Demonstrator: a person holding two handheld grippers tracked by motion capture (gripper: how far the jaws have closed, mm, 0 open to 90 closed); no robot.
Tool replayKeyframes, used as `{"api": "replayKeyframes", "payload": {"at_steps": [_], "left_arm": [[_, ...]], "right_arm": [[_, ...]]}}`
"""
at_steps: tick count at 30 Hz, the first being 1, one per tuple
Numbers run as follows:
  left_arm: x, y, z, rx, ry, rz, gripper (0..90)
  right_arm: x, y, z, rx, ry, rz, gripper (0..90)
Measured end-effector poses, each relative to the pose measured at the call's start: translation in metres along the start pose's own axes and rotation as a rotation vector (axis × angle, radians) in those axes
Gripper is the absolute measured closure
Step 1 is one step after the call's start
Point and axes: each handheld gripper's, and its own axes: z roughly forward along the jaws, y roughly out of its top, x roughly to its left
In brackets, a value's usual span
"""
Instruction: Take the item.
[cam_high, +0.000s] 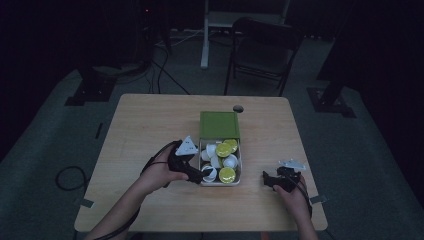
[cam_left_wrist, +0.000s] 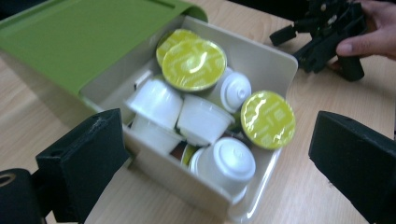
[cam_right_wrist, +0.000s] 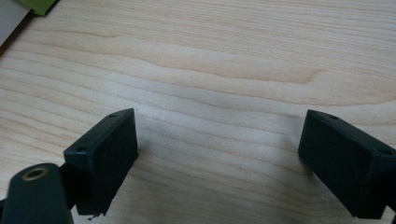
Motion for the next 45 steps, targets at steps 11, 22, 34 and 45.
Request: {"api": "replayKeyframes", "payload": {"at_steps": [11, 22, 34, 45], "left_arm": [[-0.001, 0.012, 0.023, -0.007, 0.003, -0.016, 5.3], [0.002, 0.024, 0.048, -0.024, 0.011, -0.038, 7.1], [0.003, 0.028, 0.07, 0.029, -0.015, -0.071, 7.1], [0.007, 0.032, 0.083, 0.04, -0.005, -0.064, 13.3]], "right_arm": [[0.0, 0.0, 0.0, 0.001, 0.001, 0.002, 11.3], [0.0, 0.0, 0.0, 0.001, 0.0, -0.001, 11.3], [0.0, 0.0, 0.0, 0.0, 0.0, -0.002, 11.3], [0.0, 0.0, 0.0, -0.001, 0.003, -0.004, 11.3]]}}
